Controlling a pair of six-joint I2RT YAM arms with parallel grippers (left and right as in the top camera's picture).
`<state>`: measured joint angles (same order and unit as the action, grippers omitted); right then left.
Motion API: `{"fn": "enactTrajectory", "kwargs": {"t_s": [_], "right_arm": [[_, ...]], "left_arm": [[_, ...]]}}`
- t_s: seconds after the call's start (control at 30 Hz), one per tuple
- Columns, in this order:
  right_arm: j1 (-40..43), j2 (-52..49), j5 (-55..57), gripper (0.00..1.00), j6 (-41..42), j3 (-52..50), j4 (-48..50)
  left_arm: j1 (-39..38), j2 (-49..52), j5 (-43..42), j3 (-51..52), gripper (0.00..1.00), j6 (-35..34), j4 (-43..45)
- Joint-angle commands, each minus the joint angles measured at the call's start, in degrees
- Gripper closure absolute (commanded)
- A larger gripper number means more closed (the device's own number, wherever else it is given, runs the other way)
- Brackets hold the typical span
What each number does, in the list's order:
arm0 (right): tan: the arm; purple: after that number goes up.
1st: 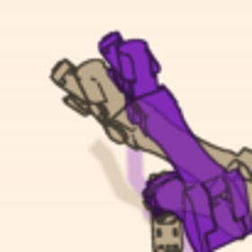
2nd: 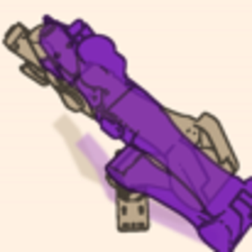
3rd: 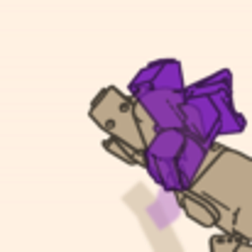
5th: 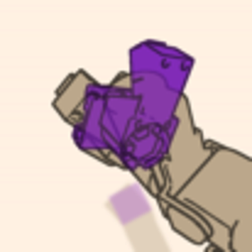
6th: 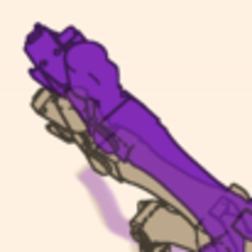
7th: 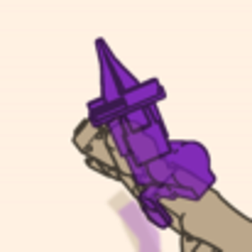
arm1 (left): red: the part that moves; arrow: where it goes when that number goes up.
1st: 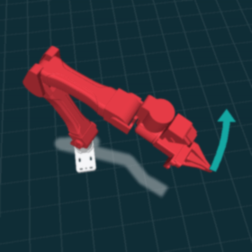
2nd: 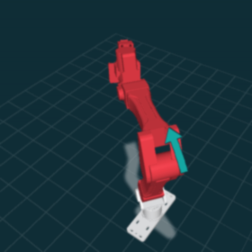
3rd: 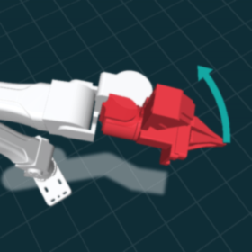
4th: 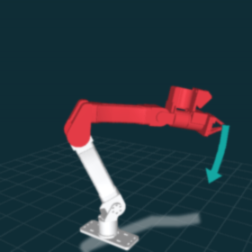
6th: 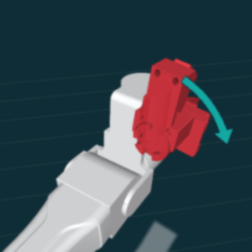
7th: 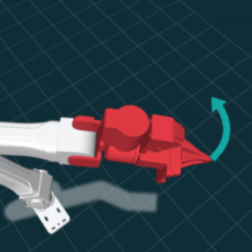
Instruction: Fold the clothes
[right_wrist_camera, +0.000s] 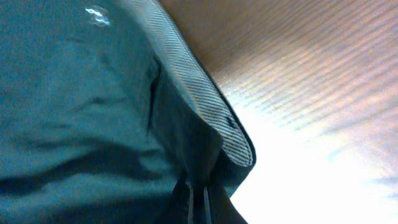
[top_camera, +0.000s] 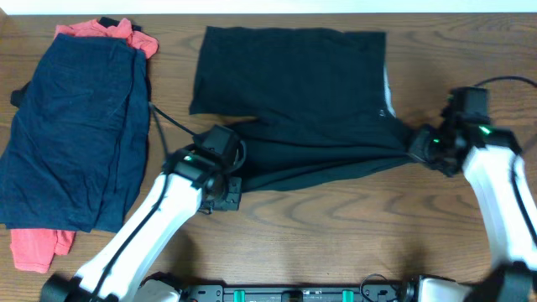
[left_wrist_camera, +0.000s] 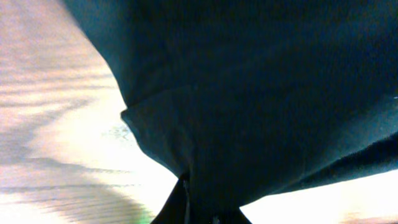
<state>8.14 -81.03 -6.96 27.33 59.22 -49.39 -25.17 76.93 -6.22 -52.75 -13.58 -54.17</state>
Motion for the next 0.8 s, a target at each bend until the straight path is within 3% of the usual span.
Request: {"fn": "enactTrajectory", "kwargs": {"t_s": [0.0, 0.4, 0.57, 0.77], "right_arm": [[2.58, 6.62, -1.97, 0.99, -4.35, 1.31, -2.25], [3.06, 23.15, -2.51, 0.99, -6.84, 7.63, -23.02], [3.06, 24.94, -1.81, 0.99, -6.80, 8.59, -23.41], [3.06, 20.83, -1.75, 0.99, -6.14, 8.57, -17.51]], "left_arm": [[0.50, -5.16, 0.68, -3.82, 0.94, -0.68, -3.08], [-0.17, -25.81, -0.87, -12.11, 0.94, -3.32, -13.18], [-0.35, -29.75, 0.00, -12.09, 0.94, -3.89, -8.98], [-0.35, -23.76, 1.31, -11.98, 0.94, -3.39, 3.58]]}}
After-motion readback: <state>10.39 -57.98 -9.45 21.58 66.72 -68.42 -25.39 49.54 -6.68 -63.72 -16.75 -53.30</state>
